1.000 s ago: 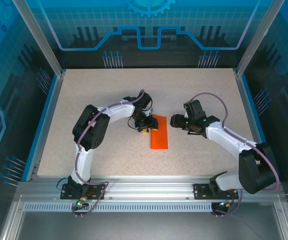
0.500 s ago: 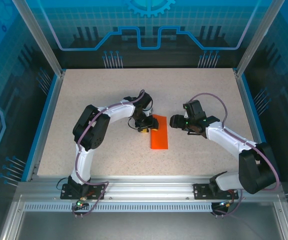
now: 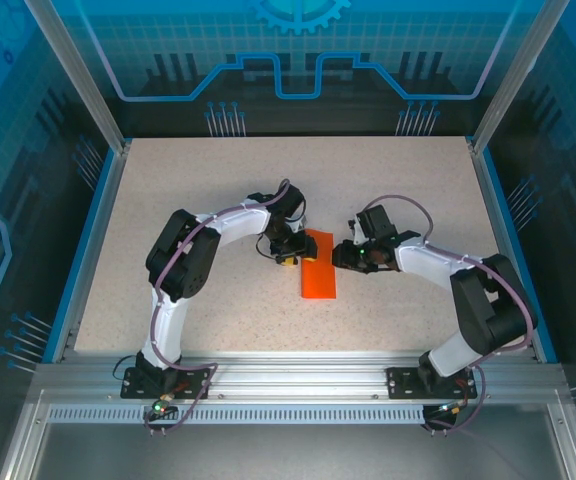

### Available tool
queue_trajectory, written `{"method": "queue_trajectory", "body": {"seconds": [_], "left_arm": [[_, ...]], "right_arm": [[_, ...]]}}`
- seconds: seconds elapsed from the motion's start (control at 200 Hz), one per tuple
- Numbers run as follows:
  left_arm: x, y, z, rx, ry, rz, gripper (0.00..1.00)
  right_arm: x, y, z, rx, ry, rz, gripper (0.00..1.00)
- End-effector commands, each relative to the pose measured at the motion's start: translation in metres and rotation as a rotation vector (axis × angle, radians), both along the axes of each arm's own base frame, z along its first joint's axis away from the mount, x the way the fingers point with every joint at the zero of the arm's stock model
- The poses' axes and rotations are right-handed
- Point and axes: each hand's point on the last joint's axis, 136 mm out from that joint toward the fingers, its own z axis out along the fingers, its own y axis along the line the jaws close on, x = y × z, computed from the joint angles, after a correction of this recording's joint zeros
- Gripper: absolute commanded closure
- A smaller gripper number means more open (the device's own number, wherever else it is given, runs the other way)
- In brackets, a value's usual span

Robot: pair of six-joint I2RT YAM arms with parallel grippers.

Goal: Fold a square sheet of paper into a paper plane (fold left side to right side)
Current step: Hold the square sheet of paper at the center of the table.

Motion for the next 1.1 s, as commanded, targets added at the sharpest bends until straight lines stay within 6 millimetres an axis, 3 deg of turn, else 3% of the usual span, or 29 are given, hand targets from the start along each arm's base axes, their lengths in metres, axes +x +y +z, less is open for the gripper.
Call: {"method": "queue_trajectory", "body": {"seconds": [0.0, 0.4, 0.425, 0.85, 0.985, 1.095], "left_arm": [[-0.019, -0.012, -0.038, 0.037, 0.041, -0.057, 0.46], [-0.019, -0.012, -0.039, 0.039, 0.046, -0.056, 0.46], [-0.019, -0.012, -0.039, 0.039, 0.046, -0.056, 0.46], [-0.019, -0.012, -0.038, 0.037, 0.042, -0.056, 0.46], [-0.015, -0.012, -0.027, 0.028, 0.000, -0.062, 0.45], [-0.007, -0.008, -0.003, 0.019, -0.077, -0.054, 0.43]], "right_arm": [[0.008, 0.013, 0.009, 0.044, -0.019, 0.006, 0.65], [0.002, 0.029, -0.013, 0.051, 0.061, 0.053, 0.83], [0.009, 0.033, -0.006, 0.058, 0.043, 0.055, 0.84], [0.001, 0.022, -0.040, -0.038, 0.141, 0.044, 0.86], [-0.004, 0.017, -0.048, -0.064, 0.171, 0.043, 0.86], [-0.009, 0.014, -0.055, -0.084, 0.194, 0.047, 0.86]]}}
